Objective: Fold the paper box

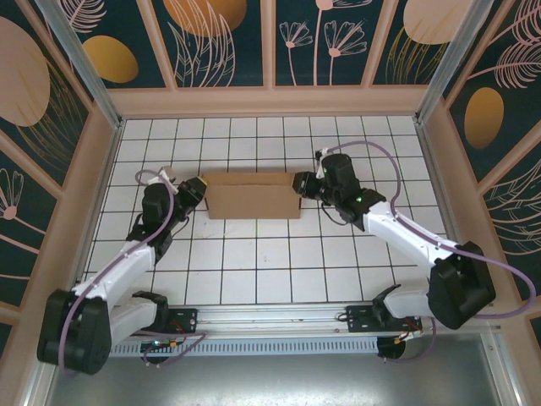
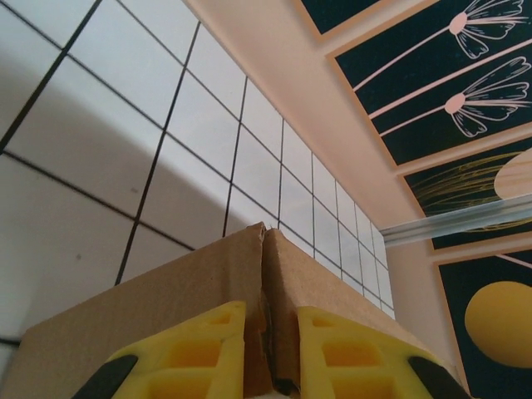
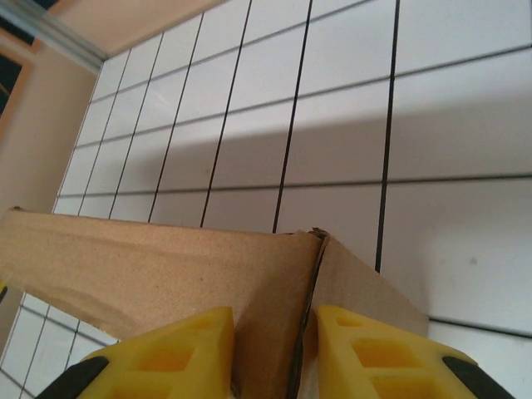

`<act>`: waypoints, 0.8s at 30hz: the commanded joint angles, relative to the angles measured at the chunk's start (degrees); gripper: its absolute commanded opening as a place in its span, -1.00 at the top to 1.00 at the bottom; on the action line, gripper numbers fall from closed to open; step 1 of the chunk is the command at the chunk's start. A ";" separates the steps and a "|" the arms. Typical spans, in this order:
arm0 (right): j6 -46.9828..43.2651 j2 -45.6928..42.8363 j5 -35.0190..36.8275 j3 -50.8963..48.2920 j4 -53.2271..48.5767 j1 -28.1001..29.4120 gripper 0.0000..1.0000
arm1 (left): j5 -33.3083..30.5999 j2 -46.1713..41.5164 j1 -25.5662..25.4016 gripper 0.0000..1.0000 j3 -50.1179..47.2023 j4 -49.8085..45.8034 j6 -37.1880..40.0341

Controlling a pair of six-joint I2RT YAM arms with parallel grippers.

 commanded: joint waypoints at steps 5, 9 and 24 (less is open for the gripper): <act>-6.39 8.70 -10.31 12.63 3.10 -4.76 0.39 | 5.72 14.99 -1.41 0.65 14.80 11.93 -0.15; -9.86 11.14 -10.82 10.62 9.11 -6.90 0.39 | 5.76 20.90 -1.42 0.66 17.22 17.33 0.48; -8.72 0.11 -8.45 -18.44 29.52 -4.30 0.39 | 0.71 15.65 -9.68 0.57 -1.92 20.59 3.87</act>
